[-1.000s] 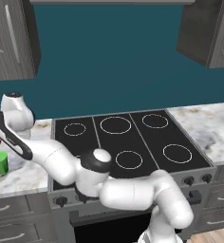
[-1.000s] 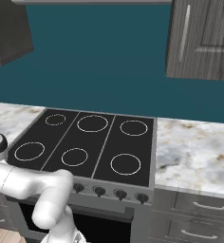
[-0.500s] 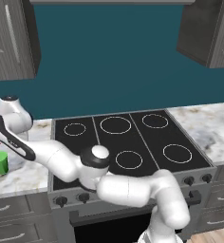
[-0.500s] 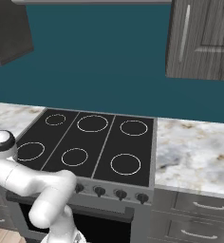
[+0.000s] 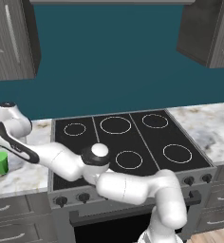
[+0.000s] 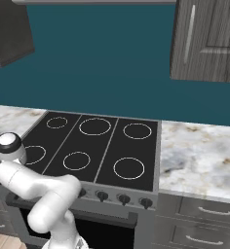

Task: Pick the cup and bowl from the counter and place them on the counter next to the sink.

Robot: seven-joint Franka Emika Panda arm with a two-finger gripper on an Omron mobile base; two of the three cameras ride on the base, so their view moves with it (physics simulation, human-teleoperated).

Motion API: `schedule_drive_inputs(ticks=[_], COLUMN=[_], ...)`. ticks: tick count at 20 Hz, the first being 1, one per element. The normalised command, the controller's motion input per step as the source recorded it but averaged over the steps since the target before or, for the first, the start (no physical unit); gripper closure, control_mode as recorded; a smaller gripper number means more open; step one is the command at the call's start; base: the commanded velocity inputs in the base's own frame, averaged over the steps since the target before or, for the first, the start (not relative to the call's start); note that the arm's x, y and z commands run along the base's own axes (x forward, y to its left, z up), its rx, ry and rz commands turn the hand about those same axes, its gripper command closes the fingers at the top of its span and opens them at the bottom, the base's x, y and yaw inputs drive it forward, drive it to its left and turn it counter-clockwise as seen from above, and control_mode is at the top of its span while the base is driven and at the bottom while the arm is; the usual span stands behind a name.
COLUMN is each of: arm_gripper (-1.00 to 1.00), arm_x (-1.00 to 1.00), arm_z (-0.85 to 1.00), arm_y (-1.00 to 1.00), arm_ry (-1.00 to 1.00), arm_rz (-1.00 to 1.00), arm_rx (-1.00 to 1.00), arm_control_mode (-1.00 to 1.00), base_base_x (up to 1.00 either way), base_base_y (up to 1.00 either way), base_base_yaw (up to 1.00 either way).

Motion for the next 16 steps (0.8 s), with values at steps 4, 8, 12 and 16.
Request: schedule_drive_inputs(ticks=[4, 8, 12, 16], arm_gripper=[-1.00, -1.00, -1.00, -1.00], arm_x=[0.05, 0.06, 0.04, 0.01], arm_z=[-0.27, -0.26, -0.26, -0.23], arm_y=[0.14, 0.08, 0.03, 0.02], arm_ry=[0.00, 0.00, 0.00, 0.00], arm_rz=[0.00, 0.00, 0.00, 0.00], arm_rx=[0.00, 0.00, 0.00, 0.00], arm_control_mode=[-1.00, -1.00, -1.00, -1.00], base_base_x=[0.00, 0.00, 0.00, 0.00], base_base_y=[0.00, 0.00, 0.00, 0.00], base_base_yaw=[0.00, 0.00, 0.00, 0.00])
